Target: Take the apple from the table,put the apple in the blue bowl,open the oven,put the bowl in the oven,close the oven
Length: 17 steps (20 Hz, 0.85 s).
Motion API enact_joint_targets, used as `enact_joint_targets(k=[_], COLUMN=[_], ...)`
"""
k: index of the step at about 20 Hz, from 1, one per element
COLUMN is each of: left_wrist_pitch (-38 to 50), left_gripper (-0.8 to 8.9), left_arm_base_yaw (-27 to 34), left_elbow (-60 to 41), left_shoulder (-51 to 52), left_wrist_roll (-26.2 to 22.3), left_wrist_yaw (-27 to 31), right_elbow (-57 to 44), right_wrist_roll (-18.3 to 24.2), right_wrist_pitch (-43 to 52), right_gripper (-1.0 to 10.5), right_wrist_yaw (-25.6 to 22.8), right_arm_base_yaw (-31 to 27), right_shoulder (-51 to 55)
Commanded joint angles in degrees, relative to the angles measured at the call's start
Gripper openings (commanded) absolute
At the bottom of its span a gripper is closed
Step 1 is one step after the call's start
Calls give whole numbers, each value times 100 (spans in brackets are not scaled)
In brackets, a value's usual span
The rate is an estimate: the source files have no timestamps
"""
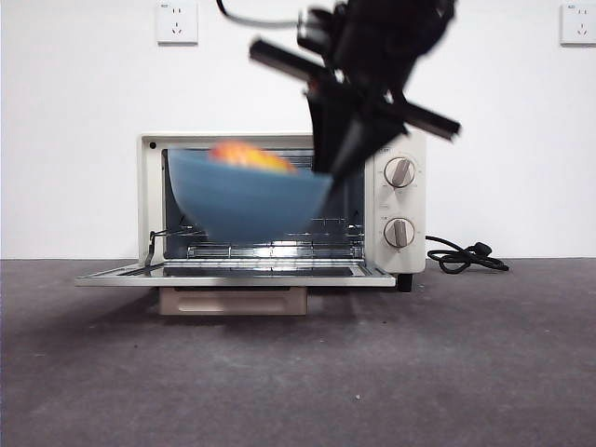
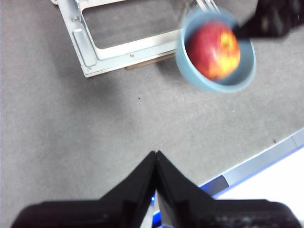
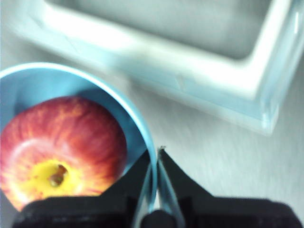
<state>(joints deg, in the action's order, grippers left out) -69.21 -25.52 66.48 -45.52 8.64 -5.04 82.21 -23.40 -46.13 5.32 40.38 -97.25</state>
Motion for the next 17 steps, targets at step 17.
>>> enact_joint_targets(k=[17], left_wrist_pitch=[155], left_gripper=[-4], left_arm_base_yaw=[-7], left_elbow=[-61], left_shoulder=[-61], left_wrist_roll=[17], left_wrist_yaw=[42], right_elbow=[4201], right_wrist_roll=[-1027], right_wrist_pitch=[-1211], right_gripper=[-12], right_wrist_yaw=[129], right_arm_base_yaw=[-1167], right_shoulder=[-3067])
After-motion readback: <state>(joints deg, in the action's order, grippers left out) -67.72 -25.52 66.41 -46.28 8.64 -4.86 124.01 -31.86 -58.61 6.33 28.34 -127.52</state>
